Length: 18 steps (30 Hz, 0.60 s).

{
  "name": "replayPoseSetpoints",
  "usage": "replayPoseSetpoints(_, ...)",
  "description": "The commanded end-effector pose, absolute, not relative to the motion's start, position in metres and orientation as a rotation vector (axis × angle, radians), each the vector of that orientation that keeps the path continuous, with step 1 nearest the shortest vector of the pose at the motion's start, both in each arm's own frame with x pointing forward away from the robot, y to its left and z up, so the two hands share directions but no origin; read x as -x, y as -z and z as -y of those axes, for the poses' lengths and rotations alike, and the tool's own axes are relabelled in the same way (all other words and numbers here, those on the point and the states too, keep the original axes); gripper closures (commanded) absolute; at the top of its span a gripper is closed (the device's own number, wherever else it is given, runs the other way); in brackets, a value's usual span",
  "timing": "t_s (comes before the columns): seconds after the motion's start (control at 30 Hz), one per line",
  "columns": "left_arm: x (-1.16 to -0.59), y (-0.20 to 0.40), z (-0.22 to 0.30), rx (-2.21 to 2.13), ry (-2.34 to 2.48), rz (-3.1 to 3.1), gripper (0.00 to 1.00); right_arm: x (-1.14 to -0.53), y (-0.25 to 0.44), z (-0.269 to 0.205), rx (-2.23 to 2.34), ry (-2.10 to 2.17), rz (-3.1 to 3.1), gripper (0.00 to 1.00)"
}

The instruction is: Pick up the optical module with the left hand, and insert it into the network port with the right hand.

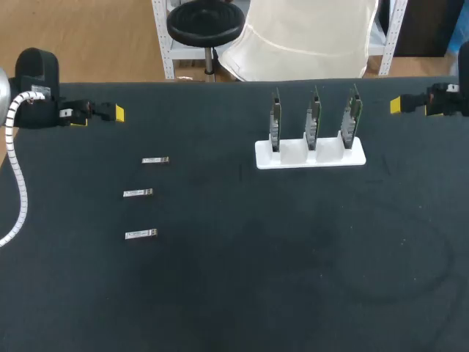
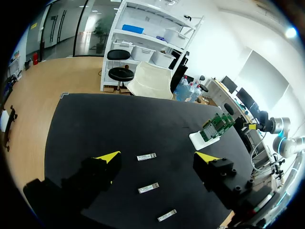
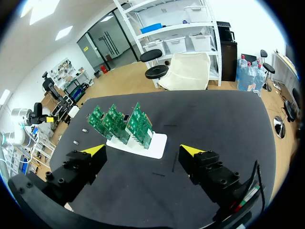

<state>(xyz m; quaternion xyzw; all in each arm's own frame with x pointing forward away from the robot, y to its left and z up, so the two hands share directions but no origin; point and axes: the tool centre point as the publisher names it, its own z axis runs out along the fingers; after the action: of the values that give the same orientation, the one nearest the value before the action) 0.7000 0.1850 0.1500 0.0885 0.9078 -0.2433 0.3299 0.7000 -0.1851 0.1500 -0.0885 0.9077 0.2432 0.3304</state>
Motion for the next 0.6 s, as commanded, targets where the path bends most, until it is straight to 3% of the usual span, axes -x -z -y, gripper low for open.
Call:
replayPoseSetpoints(0.03,-0.7000,-0.1500,-0.1850,-0.231,0.636,-2.374,0.00,-0.7000,-0.1500,0.1851,0.231,-0.636,-2.374,0.00)
replayPoseSetpoints(0.6,-0.7061,-0.1501,-0.1934,-0.313,0.568,-2.386,0.00,-0.7000,-0.1500,0.1851,0.231,-0.636,-2.374,0.00)
